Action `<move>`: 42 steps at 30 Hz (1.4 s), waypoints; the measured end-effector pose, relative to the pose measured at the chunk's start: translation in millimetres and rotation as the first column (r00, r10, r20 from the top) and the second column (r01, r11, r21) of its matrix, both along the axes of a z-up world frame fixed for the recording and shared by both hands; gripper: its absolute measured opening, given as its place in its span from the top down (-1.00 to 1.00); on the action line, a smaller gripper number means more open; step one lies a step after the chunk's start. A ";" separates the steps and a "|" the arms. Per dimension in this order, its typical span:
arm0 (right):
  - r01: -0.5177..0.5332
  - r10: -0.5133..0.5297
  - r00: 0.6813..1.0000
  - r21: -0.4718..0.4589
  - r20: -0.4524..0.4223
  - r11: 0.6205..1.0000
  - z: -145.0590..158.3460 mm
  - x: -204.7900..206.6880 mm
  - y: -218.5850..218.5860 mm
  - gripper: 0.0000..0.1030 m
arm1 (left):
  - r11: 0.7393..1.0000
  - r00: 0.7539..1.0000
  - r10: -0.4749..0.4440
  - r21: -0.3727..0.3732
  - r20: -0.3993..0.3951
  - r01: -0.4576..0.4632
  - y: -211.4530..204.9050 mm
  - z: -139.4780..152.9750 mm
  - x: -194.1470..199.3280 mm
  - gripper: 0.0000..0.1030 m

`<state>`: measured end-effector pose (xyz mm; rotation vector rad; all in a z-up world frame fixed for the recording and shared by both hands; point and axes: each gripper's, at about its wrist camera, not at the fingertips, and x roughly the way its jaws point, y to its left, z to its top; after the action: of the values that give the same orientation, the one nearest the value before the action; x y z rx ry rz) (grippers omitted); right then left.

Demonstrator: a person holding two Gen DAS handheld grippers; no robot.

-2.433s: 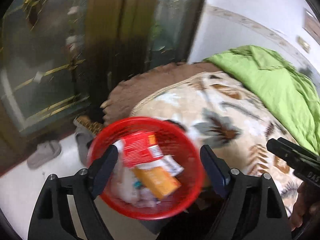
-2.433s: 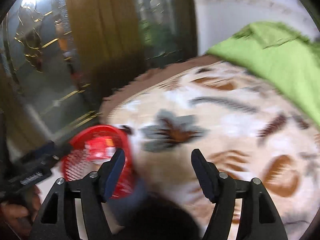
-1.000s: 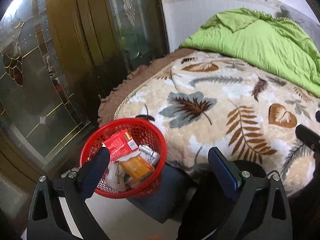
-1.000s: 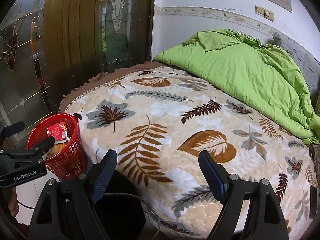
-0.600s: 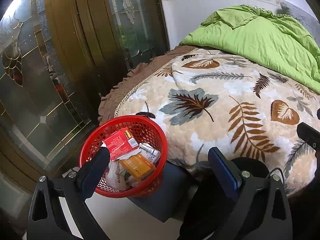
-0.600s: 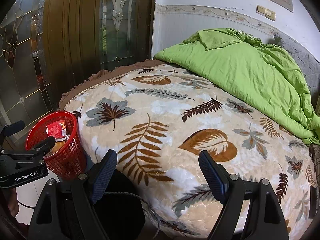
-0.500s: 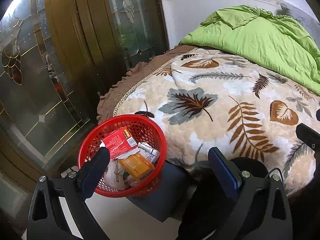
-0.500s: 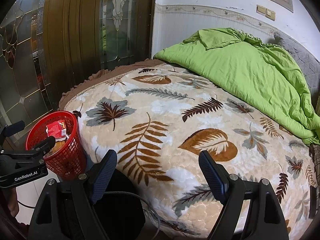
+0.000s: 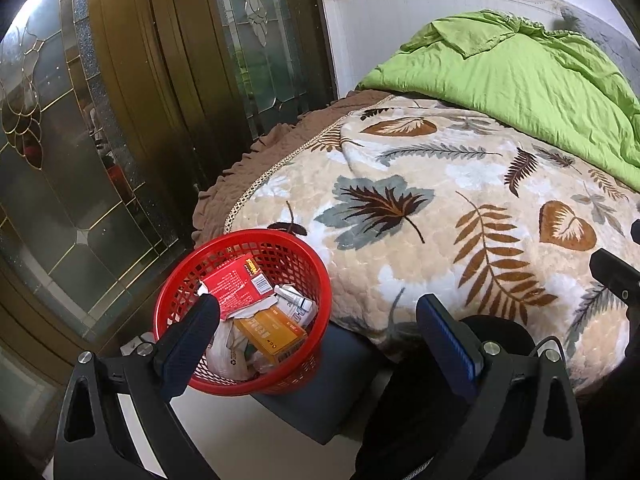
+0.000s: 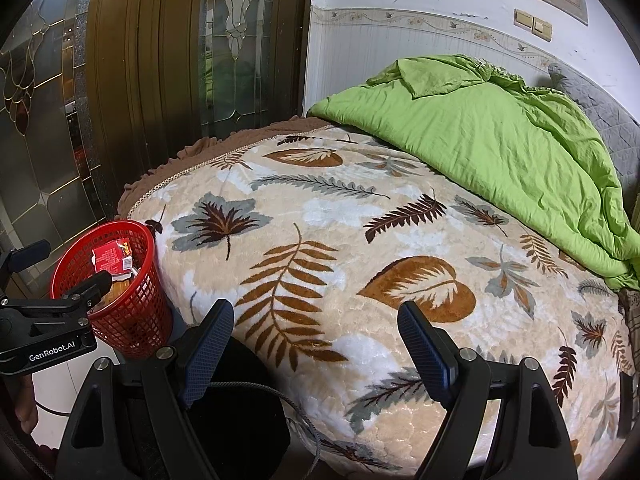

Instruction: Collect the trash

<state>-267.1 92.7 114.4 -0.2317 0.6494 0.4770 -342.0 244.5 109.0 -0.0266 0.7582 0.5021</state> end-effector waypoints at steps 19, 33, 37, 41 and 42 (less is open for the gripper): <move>-0.002 0.002 1.000 -0.003 -0.005 1.000 -5.1 -0.5 -0.1 -0.71 | 1.000 1.000 -0.001 0.001 -0.002 0.001 1.0 -2.3 1.1 -0.90; -0.002 0.002 1.000 -0.002 -0.005 1.000 -5.4 -1.0 -1.1 -0.71 | 1.000 1.000 0.000 0.001 -0.003 0.000 1.3 -2.4 1.0 -0.90; -0.003 0.003 1.000 -0.004 -0.006 1.000 -6.0 -0.7 -0.6 -0.71 | 1.000 1.000 0.000 0.001 -0.002 0.000 1.2 -2.5 1.0 -0.90; -0.004 0.004 1.000 -0.002 -0.007 1.000 -5.6 -0.4 -0.9 -0.71 | 1.000 1.000 0.000 0.000 -0.004 0.000 1.0 -2.7 1.0 -0.90; -0.003 0.003 1.000 -0.003 -0.006 1.000 -5.7 -0.4 -1.0 -0.71 | 1.000 1.000 -0.001 0.000 -0.003 0.001 1.0 -2.4 1.0 -0.90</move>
<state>-267.5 91.8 108.7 -0.2344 0.6557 0.4801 -341.0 245.5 106.5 -0.0253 0.7615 0.5018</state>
